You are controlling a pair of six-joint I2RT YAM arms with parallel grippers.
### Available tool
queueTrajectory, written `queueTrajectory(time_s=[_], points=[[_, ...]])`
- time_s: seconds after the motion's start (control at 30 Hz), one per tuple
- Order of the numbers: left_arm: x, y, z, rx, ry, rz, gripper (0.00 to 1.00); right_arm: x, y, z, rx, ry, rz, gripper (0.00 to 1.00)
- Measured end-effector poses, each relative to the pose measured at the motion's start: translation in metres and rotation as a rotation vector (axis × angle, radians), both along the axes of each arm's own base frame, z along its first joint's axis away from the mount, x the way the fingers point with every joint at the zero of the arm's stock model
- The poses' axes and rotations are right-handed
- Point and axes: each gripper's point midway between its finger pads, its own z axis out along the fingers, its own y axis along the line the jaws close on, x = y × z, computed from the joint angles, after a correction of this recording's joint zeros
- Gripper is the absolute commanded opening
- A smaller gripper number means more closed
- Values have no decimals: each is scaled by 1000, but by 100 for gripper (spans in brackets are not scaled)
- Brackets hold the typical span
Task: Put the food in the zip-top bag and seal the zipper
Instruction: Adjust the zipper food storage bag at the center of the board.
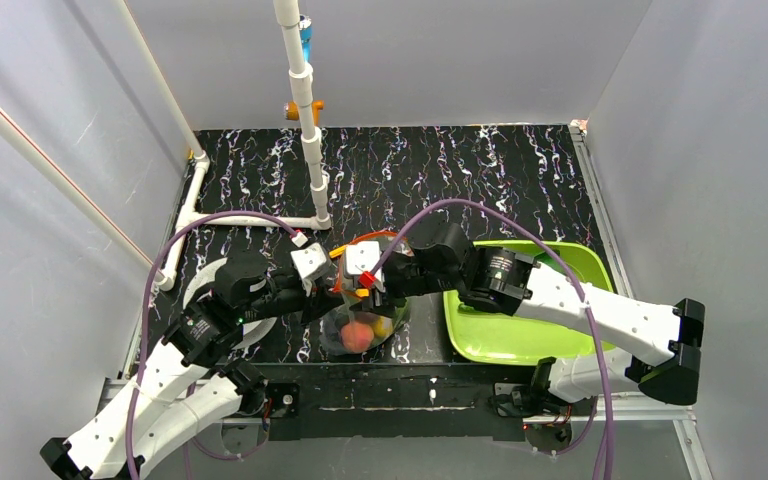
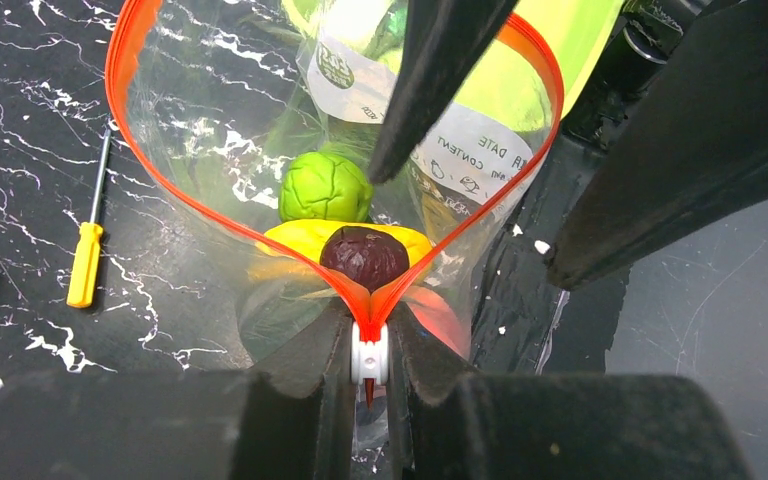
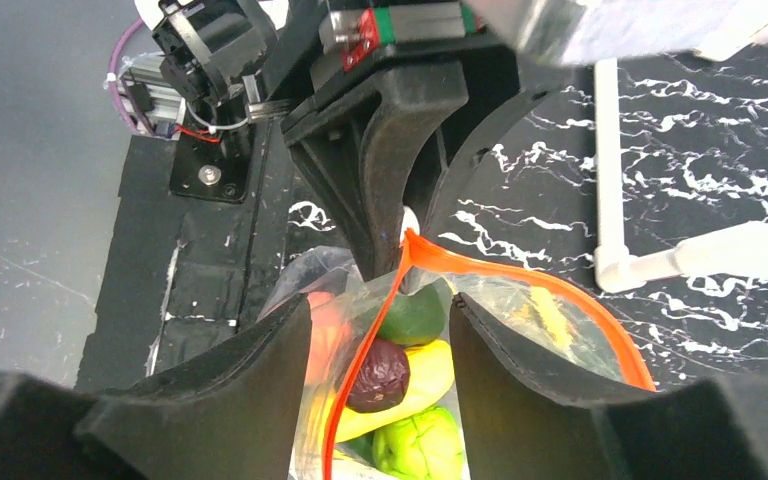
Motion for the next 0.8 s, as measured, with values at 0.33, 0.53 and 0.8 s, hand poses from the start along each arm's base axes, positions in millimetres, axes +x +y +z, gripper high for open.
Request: queueTrajectory(time_s=[0.33, 0.53, 0.8], points=[[-4, 0, 4, -15, -8, -17, 0, 1, 6, -13, -17, 75, -34, 20], [-6, -1, 5, -20, -8, -26, 5, 1, 11, -23, -27, 125, -59, 12], [-7, -1, 6, -33, 8, -17, 56, 6, 11, -31, -35, 173, -119, 1]])
